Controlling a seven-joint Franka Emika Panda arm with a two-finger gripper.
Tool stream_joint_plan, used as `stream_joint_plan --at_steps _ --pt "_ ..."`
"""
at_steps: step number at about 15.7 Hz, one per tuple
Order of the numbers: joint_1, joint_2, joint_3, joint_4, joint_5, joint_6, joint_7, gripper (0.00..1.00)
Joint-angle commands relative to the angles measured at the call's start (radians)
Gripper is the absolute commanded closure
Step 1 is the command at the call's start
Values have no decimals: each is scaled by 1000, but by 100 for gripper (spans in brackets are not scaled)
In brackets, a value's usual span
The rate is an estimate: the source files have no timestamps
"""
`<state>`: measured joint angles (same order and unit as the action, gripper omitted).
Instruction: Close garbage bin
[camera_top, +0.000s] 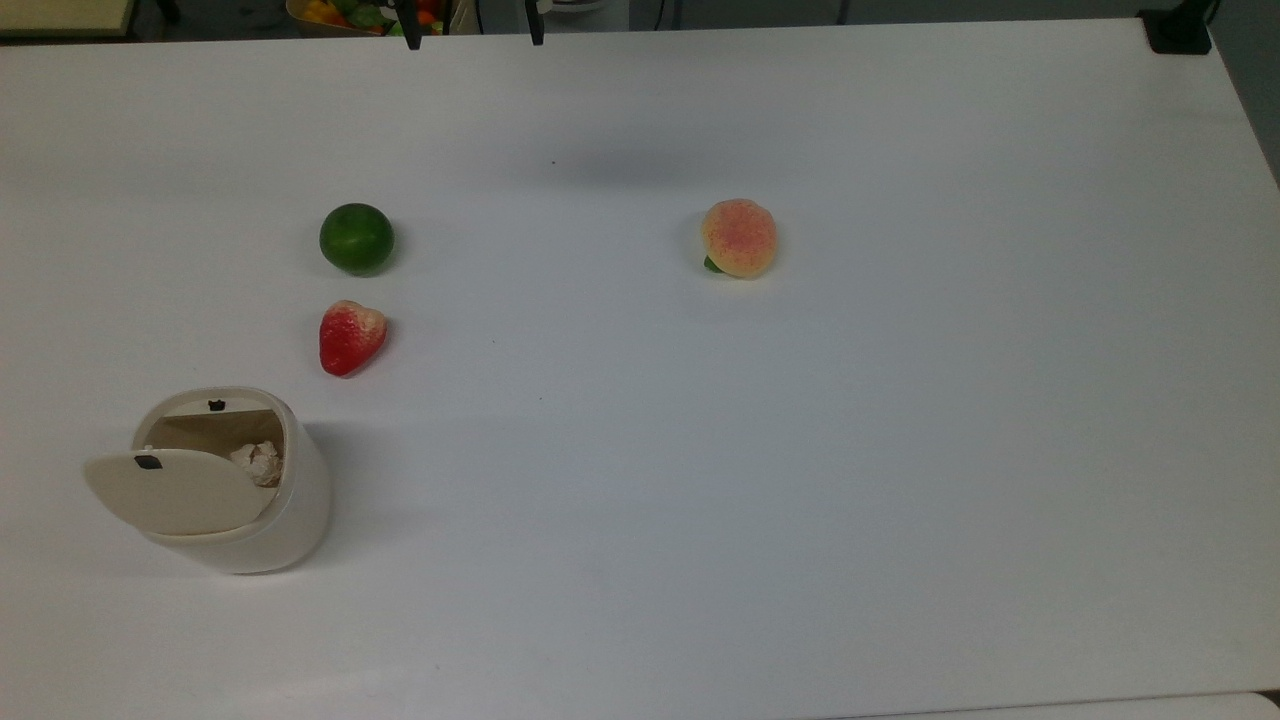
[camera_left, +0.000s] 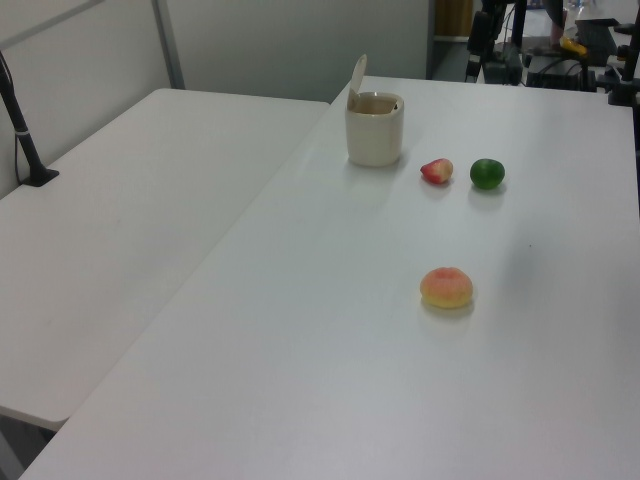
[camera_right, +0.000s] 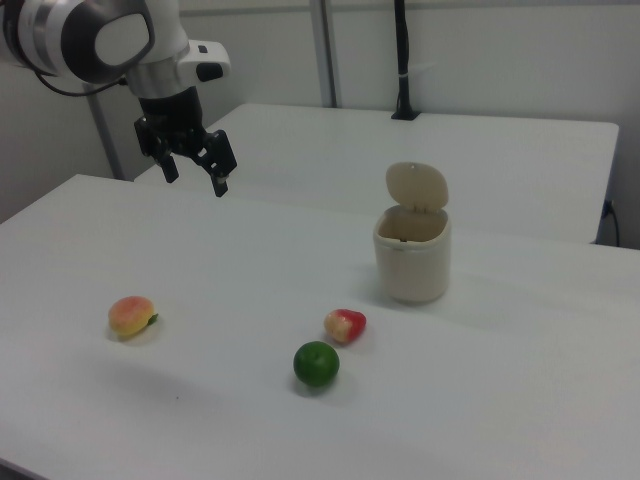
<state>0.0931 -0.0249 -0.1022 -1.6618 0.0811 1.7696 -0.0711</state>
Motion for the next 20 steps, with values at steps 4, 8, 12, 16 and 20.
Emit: stream_joint_plan --at_steps 4,8,12,16,20 --pt "-3 -15 2 -13 -1 5 -21 0" --pt "-10 -16 2 -15 6 5 -29 0" --pt "-12 -15 1 -15 11 10 -32 13" --pt "-12 -15 1 -13 11 11 -36 61" --pt "-12 -13 2 -15 13 30 -65 96"
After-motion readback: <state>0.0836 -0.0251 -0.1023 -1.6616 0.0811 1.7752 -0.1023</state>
